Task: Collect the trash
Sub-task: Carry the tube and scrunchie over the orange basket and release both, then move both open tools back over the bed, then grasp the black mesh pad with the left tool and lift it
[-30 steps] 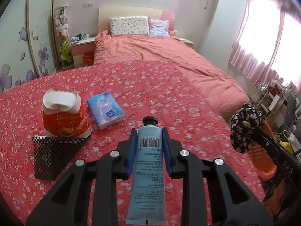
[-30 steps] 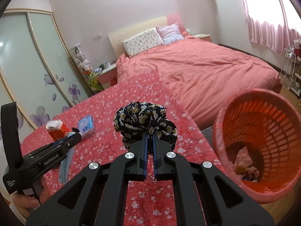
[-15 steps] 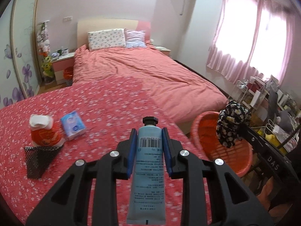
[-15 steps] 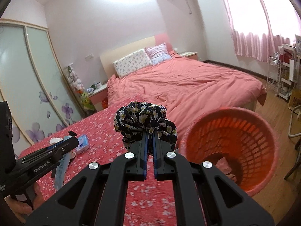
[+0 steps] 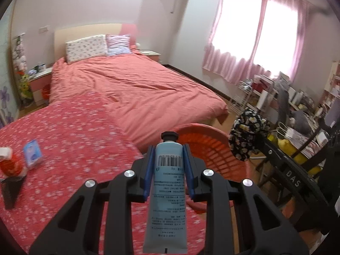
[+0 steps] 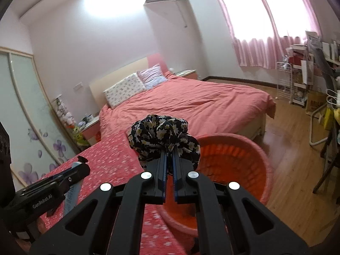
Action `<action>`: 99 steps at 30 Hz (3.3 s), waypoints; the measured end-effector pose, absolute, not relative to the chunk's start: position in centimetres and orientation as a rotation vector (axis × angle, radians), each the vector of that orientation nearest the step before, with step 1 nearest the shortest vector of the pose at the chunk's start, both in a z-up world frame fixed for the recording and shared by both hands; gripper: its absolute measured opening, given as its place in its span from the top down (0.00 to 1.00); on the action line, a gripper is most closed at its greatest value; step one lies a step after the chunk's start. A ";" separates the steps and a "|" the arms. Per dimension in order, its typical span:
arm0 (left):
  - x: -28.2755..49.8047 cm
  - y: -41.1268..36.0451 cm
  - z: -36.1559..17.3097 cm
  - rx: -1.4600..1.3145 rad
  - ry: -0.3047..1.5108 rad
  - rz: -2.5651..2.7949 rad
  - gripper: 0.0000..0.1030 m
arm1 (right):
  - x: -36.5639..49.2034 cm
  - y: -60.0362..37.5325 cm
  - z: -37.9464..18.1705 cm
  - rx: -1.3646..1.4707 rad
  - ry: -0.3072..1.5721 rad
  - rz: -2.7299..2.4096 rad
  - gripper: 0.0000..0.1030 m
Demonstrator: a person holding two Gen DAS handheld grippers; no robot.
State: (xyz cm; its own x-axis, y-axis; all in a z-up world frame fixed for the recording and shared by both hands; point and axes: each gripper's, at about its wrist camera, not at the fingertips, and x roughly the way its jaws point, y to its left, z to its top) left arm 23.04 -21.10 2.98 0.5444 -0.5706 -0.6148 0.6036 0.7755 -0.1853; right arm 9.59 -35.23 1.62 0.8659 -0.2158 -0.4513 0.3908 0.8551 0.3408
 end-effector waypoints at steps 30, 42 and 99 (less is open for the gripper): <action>26.5 -32.7 -4.0 0.085 0.840 -0.782 0.64 | 10.3 -42.7 -3.4 0.654 0.493 -0.351 0.70; 27.5 -24.8 -3.7 0.091 0.805 -0.623 0.53 | 10.4 -41.2 -2.3 0.605 0.517 -0.371 0.64; 32.8 10.2 -8.5 -0.068 0.901 0.005 0.73 | 18.3 -16.6 -3.6 0.203 0.786 0.005 0.59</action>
State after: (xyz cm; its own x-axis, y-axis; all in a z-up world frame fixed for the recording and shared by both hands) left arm 32.84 10.21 -8.53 0.6208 -0.0247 -0.7836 -0.0326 0.9978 -0.0573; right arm 18.27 -16.56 -3.60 0.7075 0.0798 -0.7022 0.0712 0.9805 0.1831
